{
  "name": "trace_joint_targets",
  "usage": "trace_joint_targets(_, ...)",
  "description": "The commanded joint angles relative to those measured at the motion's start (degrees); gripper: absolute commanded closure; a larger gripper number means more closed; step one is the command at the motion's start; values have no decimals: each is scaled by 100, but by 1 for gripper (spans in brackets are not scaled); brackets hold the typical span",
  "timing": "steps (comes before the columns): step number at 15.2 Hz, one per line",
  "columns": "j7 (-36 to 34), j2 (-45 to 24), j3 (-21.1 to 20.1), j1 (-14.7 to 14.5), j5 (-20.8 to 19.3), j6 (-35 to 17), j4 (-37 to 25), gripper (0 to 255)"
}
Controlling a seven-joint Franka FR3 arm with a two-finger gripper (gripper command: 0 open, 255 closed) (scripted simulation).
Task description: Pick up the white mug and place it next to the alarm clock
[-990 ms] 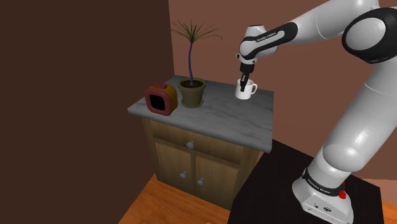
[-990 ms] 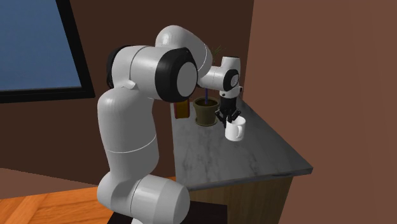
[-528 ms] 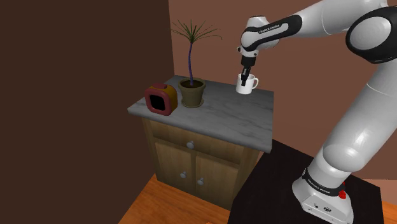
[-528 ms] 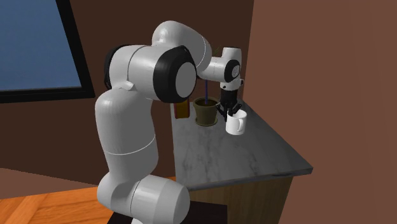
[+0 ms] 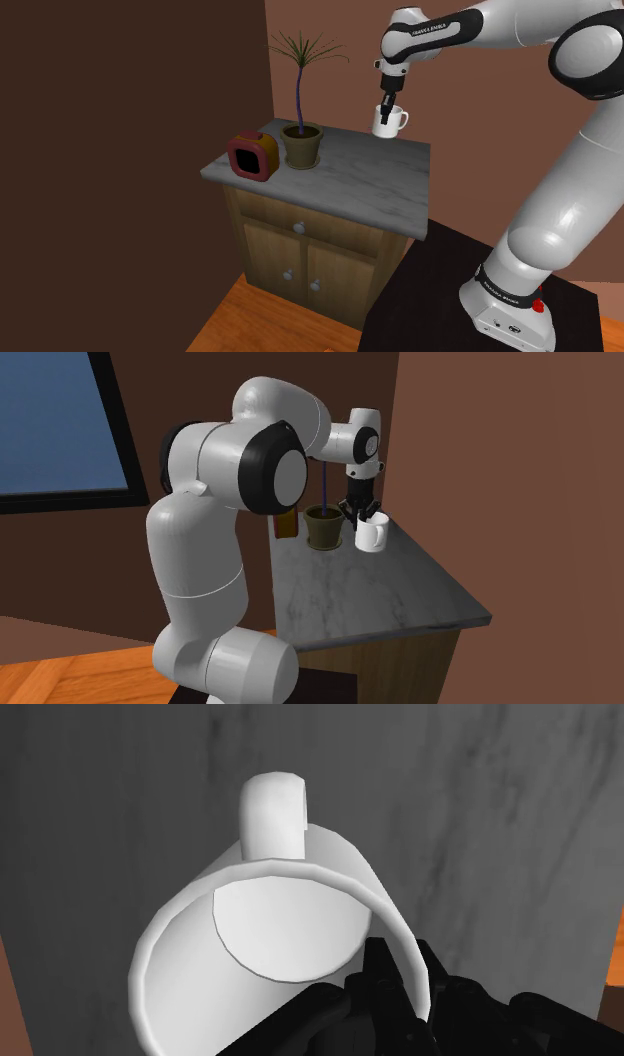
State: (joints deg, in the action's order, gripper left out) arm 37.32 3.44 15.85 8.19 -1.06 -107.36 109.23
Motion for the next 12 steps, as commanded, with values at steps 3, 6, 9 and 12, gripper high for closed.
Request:
trace_joint_targets(3,10,21,3,4,-4,297,-278,255)
trace_joint_targets(6,11,19,2,2,-3,528,-511,255)
trace_joint_targets(9,15,5,1,1,2,762,-758,255)
trace_joint_targets(12,21,-21,2,1,10,998,-1019,255)
